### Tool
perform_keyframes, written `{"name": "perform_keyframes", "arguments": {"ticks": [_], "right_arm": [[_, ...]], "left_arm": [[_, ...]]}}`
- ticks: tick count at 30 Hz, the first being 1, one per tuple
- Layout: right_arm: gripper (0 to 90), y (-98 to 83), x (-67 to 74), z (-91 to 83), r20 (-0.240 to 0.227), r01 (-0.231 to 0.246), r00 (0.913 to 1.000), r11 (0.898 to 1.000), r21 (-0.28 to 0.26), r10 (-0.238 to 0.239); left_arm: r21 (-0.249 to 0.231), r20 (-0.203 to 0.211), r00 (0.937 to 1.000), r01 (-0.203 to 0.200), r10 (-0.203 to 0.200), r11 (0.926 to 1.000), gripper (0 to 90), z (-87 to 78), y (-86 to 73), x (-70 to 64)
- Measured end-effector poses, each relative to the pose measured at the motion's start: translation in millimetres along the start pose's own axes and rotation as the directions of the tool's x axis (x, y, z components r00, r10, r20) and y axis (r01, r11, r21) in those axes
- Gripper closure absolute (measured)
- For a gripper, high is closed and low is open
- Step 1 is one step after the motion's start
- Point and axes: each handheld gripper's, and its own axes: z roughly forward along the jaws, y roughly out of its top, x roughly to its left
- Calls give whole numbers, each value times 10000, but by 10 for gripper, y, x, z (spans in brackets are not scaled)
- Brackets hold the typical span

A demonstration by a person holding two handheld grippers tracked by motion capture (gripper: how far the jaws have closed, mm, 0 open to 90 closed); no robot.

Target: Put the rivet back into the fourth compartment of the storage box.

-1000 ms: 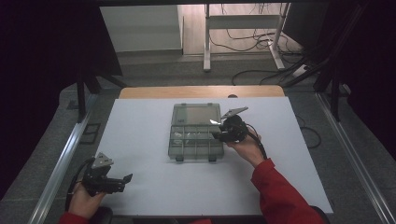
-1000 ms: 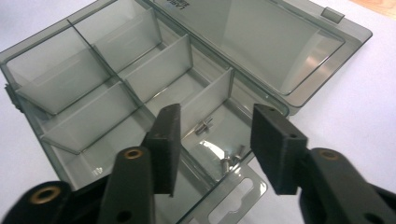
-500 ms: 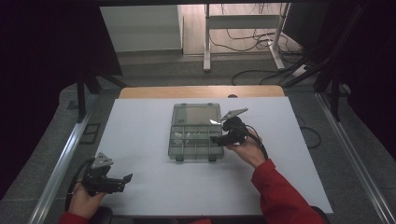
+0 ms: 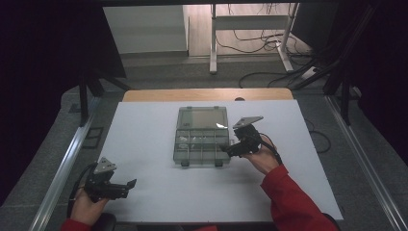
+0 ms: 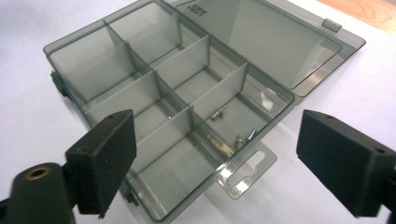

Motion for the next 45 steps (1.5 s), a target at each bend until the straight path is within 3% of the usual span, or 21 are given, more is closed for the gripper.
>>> {"name": "perform_keyframes", "arguments": {"ticks": [9, 17, 23, 32, 45], "right_arm": [[81, -77, 52, -12, -152, 108, 9998, 9998, 155, -106], [62, -148, 112, -105, -416, 119, 9991, 9999, -35, -121], [2, -180, 137, -160, 23, 49, 10000, 9999, -163, -49], [0, -236, 134, -252, -20, 22, 10000, 9999, -141, -22], [0, -323, 194, -313, 73, 383, 9992, 9992, -87, -382]], "left_arm": [[-28, 12, 10000, 43, -43, 10000, 28, -3, -3, 0], [-15, 2, 10000, -11, 11, 10000, 28, -2, 0, -2], [-21, 4, 10000, 0, 0, 10000, 29, -2, 0, -2], [-20, 6, 10000, -5, 5, 10000, 28, 0, 0, -2], [-25, 9, 10000, -22, 22, 10000, 29, -2, 0, -4]]}}
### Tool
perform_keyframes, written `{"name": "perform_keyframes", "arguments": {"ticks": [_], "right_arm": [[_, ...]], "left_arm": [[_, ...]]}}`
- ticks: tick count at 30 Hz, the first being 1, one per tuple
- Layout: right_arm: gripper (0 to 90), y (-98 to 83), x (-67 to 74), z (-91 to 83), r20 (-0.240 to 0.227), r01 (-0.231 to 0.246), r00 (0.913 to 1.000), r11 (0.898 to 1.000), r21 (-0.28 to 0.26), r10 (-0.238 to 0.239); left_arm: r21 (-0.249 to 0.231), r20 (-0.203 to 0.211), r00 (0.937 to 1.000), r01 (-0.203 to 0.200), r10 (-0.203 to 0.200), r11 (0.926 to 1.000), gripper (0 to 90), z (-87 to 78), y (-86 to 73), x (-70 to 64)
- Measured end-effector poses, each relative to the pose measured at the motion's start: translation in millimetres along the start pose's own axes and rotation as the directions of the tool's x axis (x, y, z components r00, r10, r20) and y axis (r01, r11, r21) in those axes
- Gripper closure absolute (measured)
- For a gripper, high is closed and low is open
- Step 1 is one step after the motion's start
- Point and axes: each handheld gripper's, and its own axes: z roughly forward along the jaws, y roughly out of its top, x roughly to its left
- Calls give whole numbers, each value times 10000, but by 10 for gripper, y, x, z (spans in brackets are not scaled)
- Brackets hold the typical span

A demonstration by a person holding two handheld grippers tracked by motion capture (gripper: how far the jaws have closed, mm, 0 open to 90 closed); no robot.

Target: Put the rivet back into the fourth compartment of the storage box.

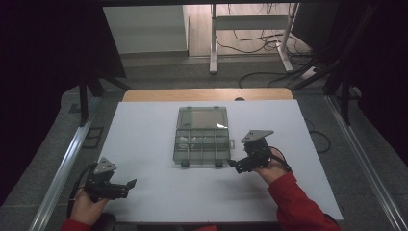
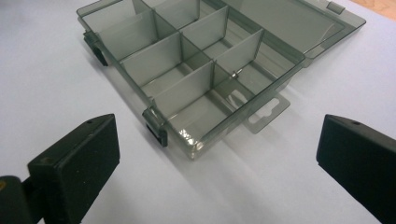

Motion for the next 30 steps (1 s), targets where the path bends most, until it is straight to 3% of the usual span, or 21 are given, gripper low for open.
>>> {"name": "perform_keyframes", "arguments": {"ticks": [14, 30], "right_arm": [[0, -186, 29, -109, 68, -66, 10000, 9994, 330, 63], [0, -300, 33, -264, 146, -314, 9994, 9994, 158, 311]], "left_arm": [[-3, 4, 10000, -3, 3, 10000, 28, 0, 1, -1], [1, 1, 10000, -8, 8, 10000, 29, 1, 2, -2]]}}
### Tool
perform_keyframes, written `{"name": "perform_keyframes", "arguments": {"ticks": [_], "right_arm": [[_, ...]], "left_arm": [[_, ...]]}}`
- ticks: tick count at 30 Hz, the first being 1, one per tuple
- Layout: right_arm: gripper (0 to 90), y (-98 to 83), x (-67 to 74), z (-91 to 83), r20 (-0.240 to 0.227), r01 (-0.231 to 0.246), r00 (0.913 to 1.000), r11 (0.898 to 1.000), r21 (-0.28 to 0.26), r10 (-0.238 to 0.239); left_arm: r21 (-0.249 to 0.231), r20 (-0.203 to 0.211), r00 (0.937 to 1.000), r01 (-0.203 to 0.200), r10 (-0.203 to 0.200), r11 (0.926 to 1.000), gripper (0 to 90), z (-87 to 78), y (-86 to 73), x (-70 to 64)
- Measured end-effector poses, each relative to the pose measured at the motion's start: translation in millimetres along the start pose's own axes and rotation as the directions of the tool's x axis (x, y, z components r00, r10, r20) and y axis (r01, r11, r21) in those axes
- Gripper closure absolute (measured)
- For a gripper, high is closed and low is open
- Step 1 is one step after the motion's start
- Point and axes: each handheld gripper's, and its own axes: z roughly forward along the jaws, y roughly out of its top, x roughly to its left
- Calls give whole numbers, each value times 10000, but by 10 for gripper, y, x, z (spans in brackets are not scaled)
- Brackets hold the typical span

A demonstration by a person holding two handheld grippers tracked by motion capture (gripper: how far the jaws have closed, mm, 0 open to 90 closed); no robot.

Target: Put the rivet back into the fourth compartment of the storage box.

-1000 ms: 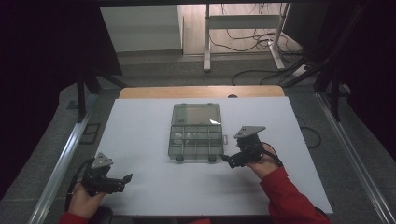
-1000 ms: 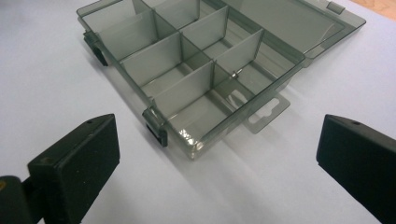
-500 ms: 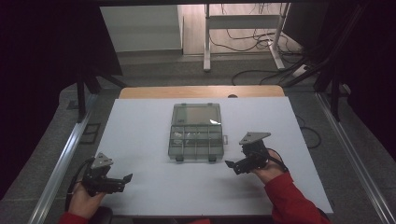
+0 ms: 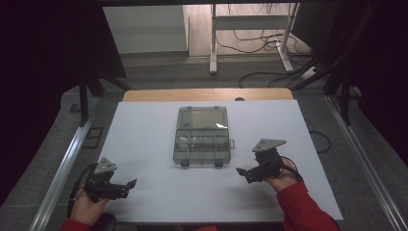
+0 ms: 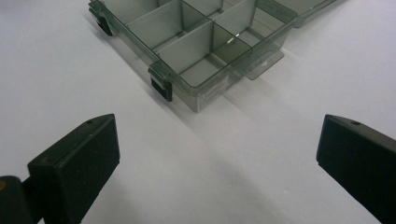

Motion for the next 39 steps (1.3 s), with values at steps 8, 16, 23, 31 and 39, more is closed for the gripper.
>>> {"name": "perform_keyframes", "arguments": {"ticks": [8, 16, 23, 31, 39], "right_arm": [[0, -66, -27, -86, 41, -177, 9998, 9998, -40, 178], [0, -136, -52, -187, 127, -347, 9993, 9992, -176, 349], [0, -198, -85, -281, 237, -523, 9983, 9982, -282, 530], [0, -280, -120, -389, 431, -671, 9967, 9971, -346, 686], [0, -348, -146, -460, 684, -692, 9951, 9971, -308, 712]], "left_arm": [[4, -2, 10000, 17, -17, 10000, 28, 1, 0, -2], [-2, 10, 10000, 18, -18, 10000, 28, 0, 0, -1], [-12, 21, 10000, 16, -16, 10000, 28, -1, 0, -2], [-1, 23, 10000, 12, -12, 10000, 28, 0, 1, -2], [12, 16, 10000, 17, -17, 10000, 28, 0, 1, -2]]}}
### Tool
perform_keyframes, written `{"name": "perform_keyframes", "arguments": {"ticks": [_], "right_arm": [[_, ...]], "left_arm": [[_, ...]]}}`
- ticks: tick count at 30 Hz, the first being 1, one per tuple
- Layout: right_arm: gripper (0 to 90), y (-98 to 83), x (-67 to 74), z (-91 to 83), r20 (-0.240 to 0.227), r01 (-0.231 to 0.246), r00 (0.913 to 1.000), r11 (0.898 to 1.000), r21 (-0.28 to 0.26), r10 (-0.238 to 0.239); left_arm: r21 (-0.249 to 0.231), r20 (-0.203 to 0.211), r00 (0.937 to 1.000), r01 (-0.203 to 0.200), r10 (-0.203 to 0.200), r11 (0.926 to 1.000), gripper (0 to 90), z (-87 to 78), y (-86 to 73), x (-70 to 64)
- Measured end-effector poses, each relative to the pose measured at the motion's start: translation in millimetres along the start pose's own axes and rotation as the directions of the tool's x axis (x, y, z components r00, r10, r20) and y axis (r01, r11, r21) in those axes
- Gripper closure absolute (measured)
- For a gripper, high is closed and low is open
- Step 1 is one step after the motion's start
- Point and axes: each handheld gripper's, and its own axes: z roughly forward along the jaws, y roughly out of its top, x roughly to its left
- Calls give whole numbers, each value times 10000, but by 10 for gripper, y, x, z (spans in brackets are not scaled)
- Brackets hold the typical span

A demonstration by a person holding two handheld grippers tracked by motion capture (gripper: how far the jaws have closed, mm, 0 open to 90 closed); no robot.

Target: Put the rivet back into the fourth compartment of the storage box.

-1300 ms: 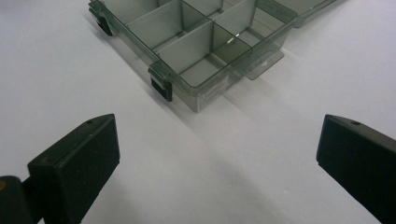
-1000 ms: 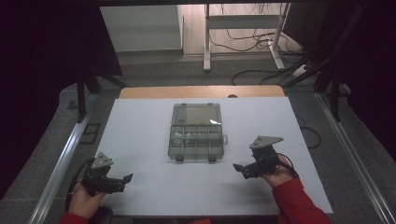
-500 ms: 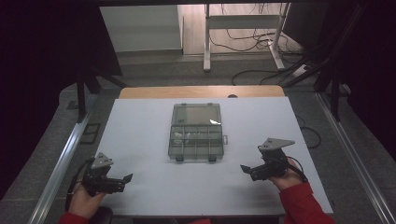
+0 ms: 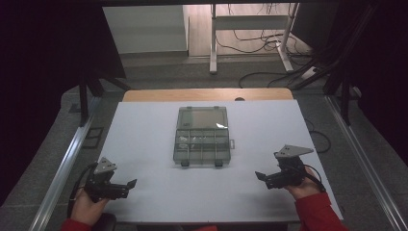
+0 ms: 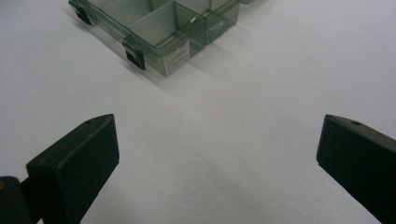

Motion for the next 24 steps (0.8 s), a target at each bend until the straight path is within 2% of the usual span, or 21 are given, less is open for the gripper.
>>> {"name": "perform_keyframes", "arguments": {"ticks": [9, 24], "right_arm": [[0, -87, -57, -90, 376, -66, 9993, 9998, 161, 60], [0, -204, -132, -207, 652, -389, 9972, 9989, 255, 372]], "left_arm": [[0, 1, 10000, 11, -11, 10000, 28, 0, 0, 0], [-18, 15, 10000, 29, -29, 10000, 28, 1, 1, 3]]}}
